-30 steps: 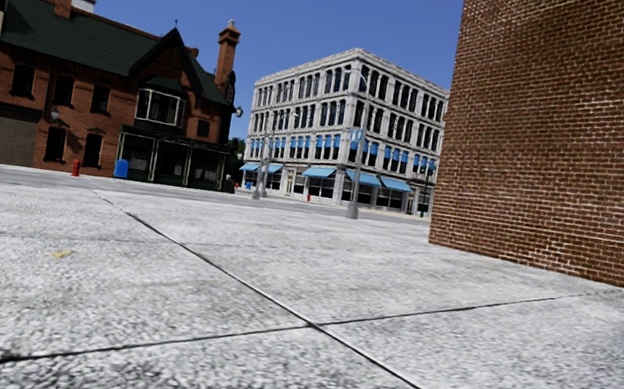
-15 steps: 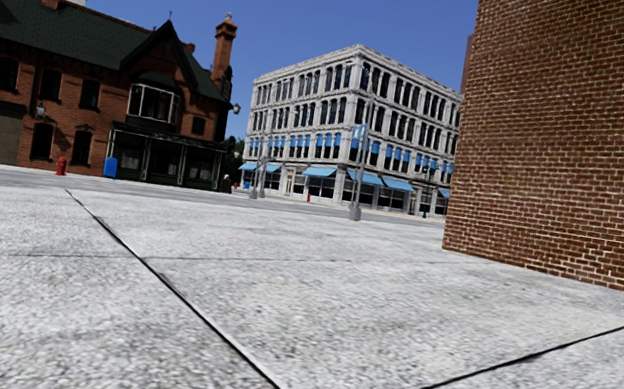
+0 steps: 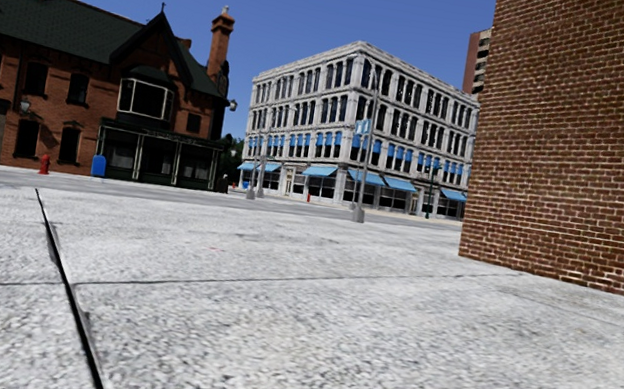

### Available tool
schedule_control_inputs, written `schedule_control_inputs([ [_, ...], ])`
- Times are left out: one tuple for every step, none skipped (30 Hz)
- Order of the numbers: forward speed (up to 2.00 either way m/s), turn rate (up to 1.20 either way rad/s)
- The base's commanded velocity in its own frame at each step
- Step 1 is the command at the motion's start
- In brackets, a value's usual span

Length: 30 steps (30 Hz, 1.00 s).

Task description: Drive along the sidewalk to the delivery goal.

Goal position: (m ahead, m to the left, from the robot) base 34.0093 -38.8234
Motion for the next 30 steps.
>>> schedule_control_inputs([
  [2.00,0.00],
  [2.00,0.00],
  [2.00,0.00],
  [2.00,0.00],
  [2.00,0.00],
  [2.00,0.00],
  [2.00,0.00],
  [2.00,0.00],
  [2.00,0.00],
  [2.00,0.00],
  [2.00,0.00],
  [2.00,0.00],
  [2.00,0.00],
  [2.00,0.00],
  [2.00,0.00],
  [2.00,0.00],
  [2.00,0.00],
  [2.00,0.00],
  [2.00,0.00],
  [2.00,0.00],
  [2.00,0.00],
  [2.00,0.00],
  [2.00,0.00],
  [2.00,0.00],
  [2.00,0.00],
  [2.00,0.00],
  [2.00,0.00],
  [2.00,0.00],
  [2.00,0.00],
  [2.00,0.00],
])
